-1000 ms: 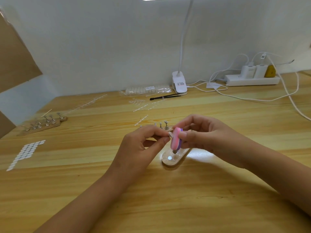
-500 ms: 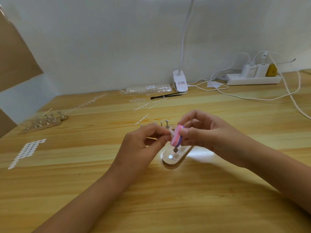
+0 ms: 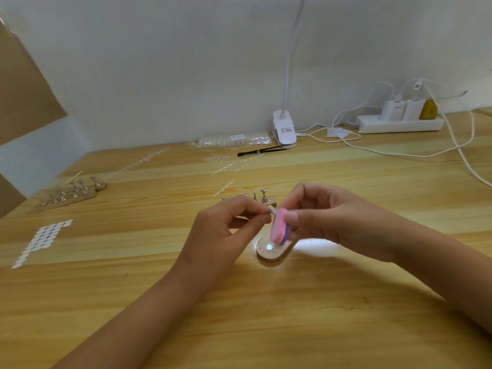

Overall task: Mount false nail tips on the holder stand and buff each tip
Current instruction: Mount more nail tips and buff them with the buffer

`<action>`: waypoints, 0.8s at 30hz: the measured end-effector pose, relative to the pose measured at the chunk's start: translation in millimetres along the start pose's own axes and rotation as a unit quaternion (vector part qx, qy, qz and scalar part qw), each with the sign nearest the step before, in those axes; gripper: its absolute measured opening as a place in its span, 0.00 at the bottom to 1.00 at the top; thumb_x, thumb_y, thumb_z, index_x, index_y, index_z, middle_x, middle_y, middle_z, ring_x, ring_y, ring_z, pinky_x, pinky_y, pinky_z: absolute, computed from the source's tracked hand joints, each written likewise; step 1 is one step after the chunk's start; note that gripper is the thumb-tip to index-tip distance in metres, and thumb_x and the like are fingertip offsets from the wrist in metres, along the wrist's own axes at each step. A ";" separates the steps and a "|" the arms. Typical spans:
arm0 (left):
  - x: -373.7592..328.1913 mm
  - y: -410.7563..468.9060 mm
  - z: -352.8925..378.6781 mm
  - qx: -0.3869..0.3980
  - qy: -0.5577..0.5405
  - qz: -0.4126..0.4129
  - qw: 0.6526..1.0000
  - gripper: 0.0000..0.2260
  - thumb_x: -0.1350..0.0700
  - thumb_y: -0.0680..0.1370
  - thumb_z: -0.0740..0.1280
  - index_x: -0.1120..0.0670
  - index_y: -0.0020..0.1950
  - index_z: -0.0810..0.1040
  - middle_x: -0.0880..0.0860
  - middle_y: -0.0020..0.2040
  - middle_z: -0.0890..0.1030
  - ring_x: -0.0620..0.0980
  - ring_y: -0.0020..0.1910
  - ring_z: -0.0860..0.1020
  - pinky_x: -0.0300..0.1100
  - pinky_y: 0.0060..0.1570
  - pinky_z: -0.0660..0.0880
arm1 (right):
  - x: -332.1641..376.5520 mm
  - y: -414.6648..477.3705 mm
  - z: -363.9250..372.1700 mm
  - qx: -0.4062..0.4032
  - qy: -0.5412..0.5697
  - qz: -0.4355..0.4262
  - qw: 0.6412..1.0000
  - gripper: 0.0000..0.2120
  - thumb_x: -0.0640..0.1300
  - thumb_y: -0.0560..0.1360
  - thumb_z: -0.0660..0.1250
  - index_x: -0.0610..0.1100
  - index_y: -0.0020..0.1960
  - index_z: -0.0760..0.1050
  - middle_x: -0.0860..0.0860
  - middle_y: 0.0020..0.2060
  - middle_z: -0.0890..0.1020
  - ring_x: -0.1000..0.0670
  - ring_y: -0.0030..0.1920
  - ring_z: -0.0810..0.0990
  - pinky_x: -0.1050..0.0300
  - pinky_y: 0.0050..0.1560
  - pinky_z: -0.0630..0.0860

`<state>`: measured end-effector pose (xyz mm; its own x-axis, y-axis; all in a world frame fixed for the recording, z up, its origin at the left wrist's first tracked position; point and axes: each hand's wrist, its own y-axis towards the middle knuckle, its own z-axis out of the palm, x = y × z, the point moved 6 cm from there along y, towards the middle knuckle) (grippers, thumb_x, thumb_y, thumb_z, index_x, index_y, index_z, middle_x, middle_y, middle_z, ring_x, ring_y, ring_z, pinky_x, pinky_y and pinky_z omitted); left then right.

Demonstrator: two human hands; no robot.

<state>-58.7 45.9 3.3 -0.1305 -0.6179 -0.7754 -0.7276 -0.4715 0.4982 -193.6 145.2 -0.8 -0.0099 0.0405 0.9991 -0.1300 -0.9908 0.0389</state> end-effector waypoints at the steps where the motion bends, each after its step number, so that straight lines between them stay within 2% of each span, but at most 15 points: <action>1: -0.7 -0.2 0.4 0.001 0.004 0.004 1.000 0.08 0.60 0.76 0.72 0.47 0.48 0.83 0.45 0.44 0.85 0.48 0.47 0.83 0.38 0.48 0.79 | -0.9 -0.5 1.9 0.008 -0.004 0.004 1.000 0.10 0.46 0.71 0.74 0.44 0.50 0.80 0.42 0.48 0.85 0.43 0.50 0.84 0.55 0.53 0.80; 4: -1.0 -0.1 -1.4 -0.005 -0.002 0.002 1.000 0.07 0.59 0.76 0.72 0.46 0.48 0.83 0.45 0.44 0.85 0.47 0.47 0.83 0.36 0.48 0.78 | 0.3 0.3 -4.0 -0.036 -0.007 -0.010 0.999 0.12 0.45 0.71 0.74 0.42 0.51 0.78 0.41 0.50 0.85 0.42 0.51 0.84 0.55 0.52 0.81; 8: -2.1 0.0 -0.4 -0.002 0.015 0.011 1.000 0.06 0.60 0.76 0.72 0.48 0.49 0.83 0.44 0.44 0.84 0.46 0.47 0.83 0.34 0.48 0.78 | 2.3 -1.1 -0.6 -0.010 0.003 -0.005 1.000 0.12 0.45 0.71 0.74 0.40 0.51 0.78 0.43 0.47 0.85 0.45 0.48 0.85 0.59 0.49 0.80; 11: -3.0 0.1 -0.4 -0.009 0.022 0.017 1.000 0.09 0.61 0.76 0.72 0.46 0.48 0.83 0.42 0.44 0.84 0.43 0.46 0.83 0.31 0.47 0.77 | 5.1 -0.3 -10.3 -0.068 0.005 -0.022 0.997 0.13 0.46 0.70 0.75 0.42 0.51 0.79 0.42 0.48 0.85 0.44 0.48 0.85 0.58 0.50 0.80; 15: -7.0 -0.9 0.8 0.000 0.043 0.044 0.998 0.08 0.58 0.76 0.71 0.44 0.49 0.82 0.43 0.46 0.84 0.43 0.47 0.83 0.32 0.48 0.78 | 1.6 -2.8 2.0 0.036 -0.008 0.009 0.999 0.09 0.45 0.72 0.74 0.44 0.50 0.80 0.42 0.48 0.85 0.43 0.50 0.84 0.53 0.54 0.80; 19: -5.3 0.2 -3.4 -0.017 0.034 0.031 0.999 0.10 0.59 0.76 0.72 0.43 0.49 0.82 0.43 0.46 0.84 0.43 0.47 0.83 0.31 0.48 0.77 | 3.1 -0.1 -5.6 -0.033 -0.007 -0.018 0.999 0.12 0.47 0.71 0.74 0.43 0.51 0.79 0.43 0.48 0.85 0.45 0.49 0.85 0.57 0.51 0.80; 22: -9.1 -1.2 -0.5 -0.004 0.047 0.051 0.998 0.09 0.59 0.76 0.71 0.44 0.50 0.81 0.43 0.47 0.84 0.42 0.47 0.83 0.32 0.48 0.77 | 3.2 -1.0 -1.4 0.008 -0.005 -0.007 1.000 0.10 0.46 0.71 0.74 0.43 0.50 0.79 0.42 0.48 0.85 0.44 0.49 0.84 0.56 0.52 0.80; 24: -9.9 -1.2 0.7 -0.002 0.054 0.055 0.997 0.08 0.58 0.76 0.71 0.44 0.50 0.81 0.43 0.47 0.84 0.42 0.47 0.83 0.32 0.48 0.78 | 4.1 -1.2 -2.3 0.003 -0.008 -0.012 1.000 0.11 0.46 0.71 0.74 0.43 0.50 0.79 0.42 0.48 0.85 0.44 0.49 0.85 0.54 0.53 0.81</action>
<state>-57.0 52.9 10.2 -0.1350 -0.7300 -0.6699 -0.7098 -0.4005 0.5795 -195.8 146.8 3.2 0.0082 0.0619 0.9981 -0.1245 -0.9903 0.0624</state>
